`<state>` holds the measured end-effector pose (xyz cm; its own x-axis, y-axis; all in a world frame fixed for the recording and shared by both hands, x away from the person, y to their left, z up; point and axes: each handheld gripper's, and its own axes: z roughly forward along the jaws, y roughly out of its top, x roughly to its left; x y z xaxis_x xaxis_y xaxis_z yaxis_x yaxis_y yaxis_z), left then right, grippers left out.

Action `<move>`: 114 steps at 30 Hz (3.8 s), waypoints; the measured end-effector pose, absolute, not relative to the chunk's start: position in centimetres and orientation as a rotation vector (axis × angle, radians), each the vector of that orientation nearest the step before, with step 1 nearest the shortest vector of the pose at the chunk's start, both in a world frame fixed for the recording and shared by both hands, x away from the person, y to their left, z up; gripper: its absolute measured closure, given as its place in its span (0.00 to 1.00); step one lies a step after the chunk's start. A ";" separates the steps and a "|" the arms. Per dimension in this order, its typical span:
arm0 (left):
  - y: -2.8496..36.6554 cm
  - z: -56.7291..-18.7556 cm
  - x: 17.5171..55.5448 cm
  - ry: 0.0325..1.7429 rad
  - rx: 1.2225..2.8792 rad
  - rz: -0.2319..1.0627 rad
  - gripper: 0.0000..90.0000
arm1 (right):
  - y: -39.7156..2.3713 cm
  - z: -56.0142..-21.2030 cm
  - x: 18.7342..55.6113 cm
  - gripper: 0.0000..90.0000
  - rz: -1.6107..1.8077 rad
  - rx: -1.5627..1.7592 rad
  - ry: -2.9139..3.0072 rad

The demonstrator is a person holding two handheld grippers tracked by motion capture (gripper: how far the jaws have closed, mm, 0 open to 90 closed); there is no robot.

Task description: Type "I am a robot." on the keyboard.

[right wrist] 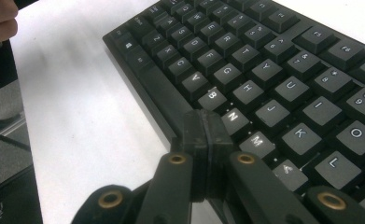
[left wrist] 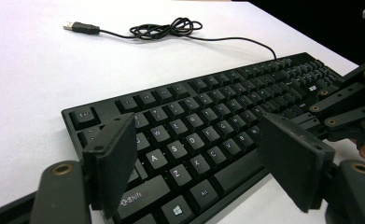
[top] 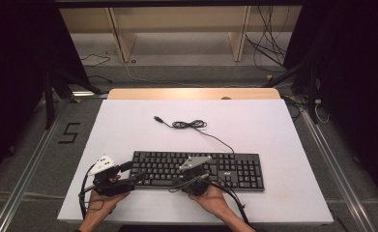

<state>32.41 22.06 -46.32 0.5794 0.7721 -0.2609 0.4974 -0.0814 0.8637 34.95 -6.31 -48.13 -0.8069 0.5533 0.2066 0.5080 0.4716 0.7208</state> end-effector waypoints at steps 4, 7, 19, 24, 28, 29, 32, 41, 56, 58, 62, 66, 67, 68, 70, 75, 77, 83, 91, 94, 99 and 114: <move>22.0 -46.4 32.4 1.056 1.735 0.318 0.31 | -6.2 -48.4 35.0 1.00 1.244 0.949 2.653; 22.0 -46.4 32.4 1.055 1.739 0.318 0.31 | -6.2 -48.4 35.0 1.00 1.246 0.946 2.652; 22.1 -46.4 32.5 1.059 1.735 0.320 0.31 | -6.3 -48.3 34.9 0.97 1.271 0.963 2.647; 22.1 -46.4 32.5 1.060 1.734 0.321 0.31 | -6.4 -47.9 34.8 0.94 1.315 0.972 2.635; 22.1 -46.4 32.5 1.060 1.735 0.321 0.31 | -6.6 -47.7 34.9 0.93 1.326 0.969 2.627; 22.1 -46.4 32.5 1.060 1.736 0.322 0.31 | -6.6 -47.7 34.9 0.93 1.332 0.966 2.623; 22.1 -46.4 32.5 1.061 1.736 0.323 0.31 | -6.8 -47.5 34.9 0.91 1.351 0.967 2.618; 22.1 -46.4 32.6 1.066 1.737 0.319 0.31 | -6.9 -47.3 34.9 0.84 1.377 0.968 2.610; 22.0 -46.3 33.0 1.084 1.734 0.330 0.33 | -7.1 -47.0 34.8 0.63 1.407 0.973 2.603; 22.0 -46.3 33.1 1.088 1.732 0.328 0.34 | -7.1 -46.9 34.8 0.60 1.407 0.977 2.599; 22.0 -46.3 33.2 1.087 1.739 0.332 0.35 | -7.1 -46.9 34.8 0.57 1.405 0.979 2.601; 21.9 -46.3 33.3 1.093 1.743 0.331 0.38 | -7.2 -46.8 34.7 0.55 1.408 0.983 2.597; 21.9 -46.3 33.3 1.093 1.746 0.333 0.38 | -7.2 -46.8 34.7 0.55 1.408 0.983 2.597; 21.9 -46.3 33.4 1.095 1.745 0.334 0.39 | -7.2 -46.7 34.6 0.55 1.410 0.983 2.594; 21.9 -46.3 33.4 1.097 1.745 0.333 0.40 | -7.3 -46.7 34.6 0.54 1.413 0.982 2.594; 21.8 -46.3 33.6 1.101 1.756 0.334 0.43 | -7.3 -46.7 34.6 0.51 1.413 0.990 2.589; 21.7 -46.3 33.7 1.100 1.759 0.332 0.45 | -7.3 -46.6 34.5 0.50 1.409 0.992 2.590; 21.6 -46.3 33.8 1.102 1.777 0.332 0.52 | -7.4 -46.6 34.5 0.48 1.419 0.990 2.585; 21.4 -46.3 34.2 1.097 1.801 0.323 0.68 | -7.5 -46.5 34.3 0.47 1.425 0.989 2.581; 21.2 -46.3 34.4 1.098 1.820 0.325 0.77 | -7.5 -46.4 34.2 0.46 1.429 0.988 2.580; 21.0 -46.4 34.8 1.114 1.840 0.324 0.88 | -7.6 -46.4 34.1 0.45 1.434 0.985 2.572; 20.2 -47.4 35.8 1.159 1.925 0.293 0.99 | -8.1 -46.1 33.9 0.41 1.446 0.990 2.551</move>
<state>35.85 20.21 -47.36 0.5436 0.8119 -0.2128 0.6136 -0.2115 0.7608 33.89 -8.11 -46.09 -0.7944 0.5487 0.2604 0.5053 0.3590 0.7847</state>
